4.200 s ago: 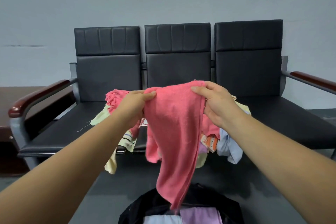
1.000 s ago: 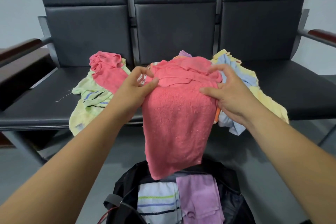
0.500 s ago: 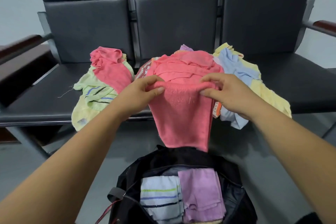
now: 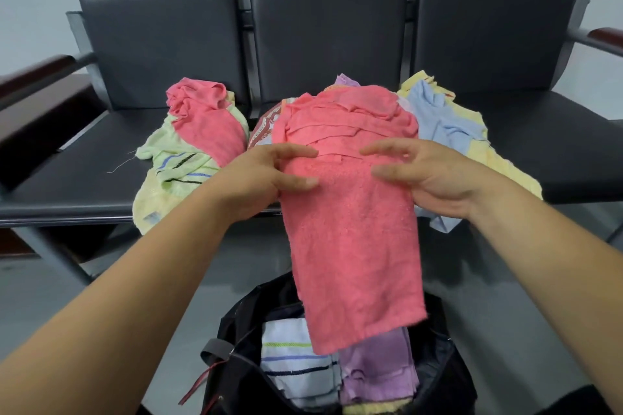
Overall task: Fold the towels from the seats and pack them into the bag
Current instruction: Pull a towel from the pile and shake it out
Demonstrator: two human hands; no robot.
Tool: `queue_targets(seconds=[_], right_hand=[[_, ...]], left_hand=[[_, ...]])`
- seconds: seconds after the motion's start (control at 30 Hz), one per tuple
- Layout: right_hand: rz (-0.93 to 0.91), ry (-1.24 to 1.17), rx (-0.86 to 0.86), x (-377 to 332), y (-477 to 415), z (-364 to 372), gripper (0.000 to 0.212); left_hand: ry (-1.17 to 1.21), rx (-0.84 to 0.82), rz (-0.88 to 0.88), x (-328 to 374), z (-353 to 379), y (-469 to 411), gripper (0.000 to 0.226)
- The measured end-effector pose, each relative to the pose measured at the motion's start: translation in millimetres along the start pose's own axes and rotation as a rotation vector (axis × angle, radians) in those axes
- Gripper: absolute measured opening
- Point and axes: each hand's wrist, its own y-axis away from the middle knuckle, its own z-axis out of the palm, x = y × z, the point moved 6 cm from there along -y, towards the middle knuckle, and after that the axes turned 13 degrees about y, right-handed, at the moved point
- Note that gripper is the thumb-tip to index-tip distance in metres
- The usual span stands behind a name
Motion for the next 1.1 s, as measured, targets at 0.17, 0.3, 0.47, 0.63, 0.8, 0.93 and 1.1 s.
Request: queue_targets(seconds=[0.17, 0.3, 0.47, 0.63, 0.8, 0.93, 1.1], right_hand=[[-0.131, 0.824, 0.238, -3.9, -2.3, -11.4, 0.023], [-0.157, 0.481, 0.216, 7.5, -3.9, -11.4, 0.016], [0.037, -0.058, 0.225, 24.2, -9.9, -18.9, 0.032], [0.012, -0.395, -0.038, 6.3, -2.0, -8.9, 0.054], [0.037, 0.524, 0.161, 12.7, 4.0, -16.9, 0.024], [-0.016, 0.437, 0.205, 20.7, 4.4, -13.8, 0.013], [-0.002, 0.162, 0.134, 28.2, -2.2, -14.3, 0.017]], left_hand=[[-0.676, 0.091, 0.317, 13.8, 4.2, 3.4, 0.012], [-0.499, 0.039, 0.255, 5.0, -1.4, -2.2, 0.007], [0.211, 0.115, -0.007, -9.9, 3.5, -4.7, 0.024], [0.545, -0.025, -0.104, -8.4, 20.5, -2.8, 0.031], [-0.54, 0.057, 0.174, -1.8, 8.7, -1.3, 0.02], [-0.607, 0.048, 0.256, -3.2, 17.0, 0.1, 0.008], [-0.14, 0.078, 0.055, -17.9, 12.7, -4.1, 0.005]])
